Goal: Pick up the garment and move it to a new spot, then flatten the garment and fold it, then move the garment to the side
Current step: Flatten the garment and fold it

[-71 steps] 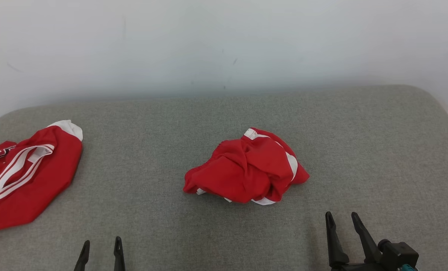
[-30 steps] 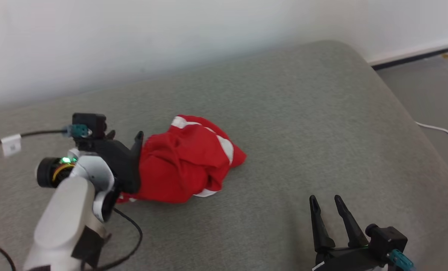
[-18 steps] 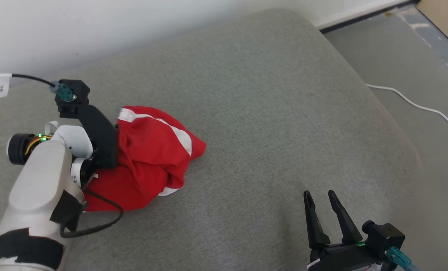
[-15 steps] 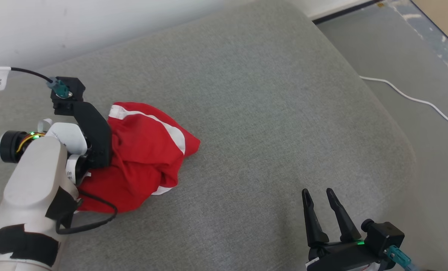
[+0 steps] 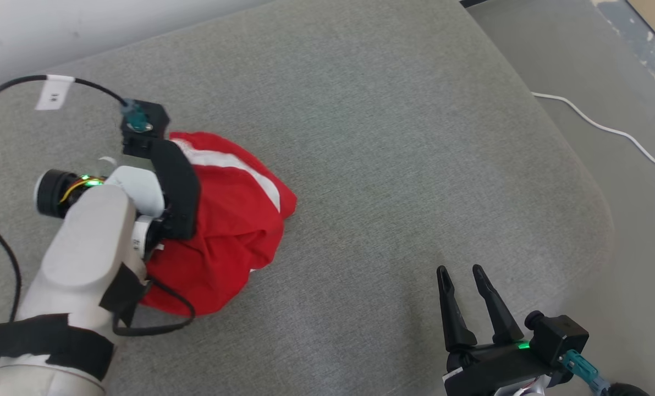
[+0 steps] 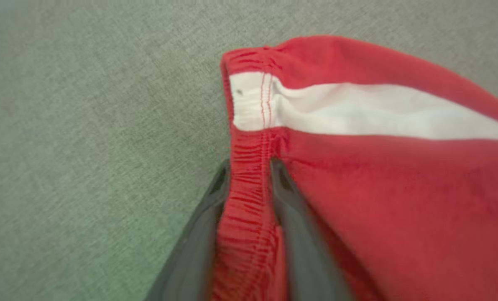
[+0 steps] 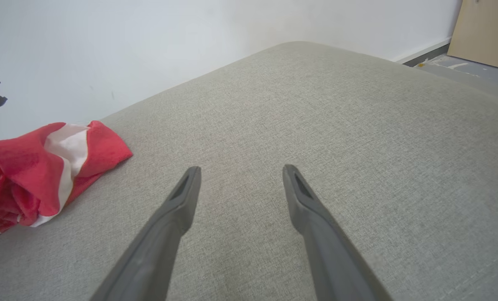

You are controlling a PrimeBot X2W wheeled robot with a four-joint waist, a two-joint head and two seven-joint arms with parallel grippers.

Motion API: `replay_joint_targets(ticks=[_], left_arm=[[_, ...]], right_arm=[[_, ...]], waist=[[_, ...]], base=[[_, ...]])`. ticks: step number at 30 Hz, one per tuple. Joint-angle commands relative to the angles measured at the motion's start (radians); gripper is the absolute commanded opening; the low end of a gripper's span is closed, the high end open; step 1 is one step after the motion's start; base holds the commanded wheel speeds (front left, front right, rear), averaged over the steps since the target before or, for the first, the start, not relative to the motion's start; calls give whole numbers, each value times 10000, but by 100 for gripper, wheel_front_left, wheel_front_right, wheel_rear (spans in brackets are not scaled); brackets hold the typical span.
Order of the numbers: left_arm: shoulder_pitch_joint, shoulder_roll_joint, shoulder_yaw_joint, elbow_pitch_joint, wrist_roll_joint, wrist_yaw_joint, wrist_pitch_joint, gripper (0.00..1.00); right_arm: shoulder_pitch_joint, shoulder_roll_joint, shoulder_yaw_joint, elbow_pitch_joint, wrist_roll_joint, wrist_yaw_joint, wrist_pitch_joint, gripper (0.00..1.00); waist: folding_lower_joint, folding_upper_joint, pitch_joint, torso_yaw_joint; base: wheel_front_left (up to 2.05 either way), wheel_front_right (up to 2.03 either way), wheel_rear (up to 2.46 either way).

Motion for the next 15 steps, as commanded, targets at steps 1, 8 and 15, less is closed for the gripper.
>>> replay_joint_targets(ticks=[1,8,15], left_arm=[[128,-54,-150,-11,-18,-71,-139,0],[-494,-607,-447,-902,-347,-52,-2369,0],[-1151,-1453,-607,-2307,-1827,-54,-5452,0]], right_arm=[[-61,29,14,-6,8,-22,-6,100],[-120,25,-68,59,-102,-22,-4,100],[-205,27,-123,159,-335,-22,-6,100]], waist=[[0,-1,14,88],[0,-1,-75,560],[0,-1,-477,1318]], base=[[0,0,0],[0,0,0],[0,0,0]])
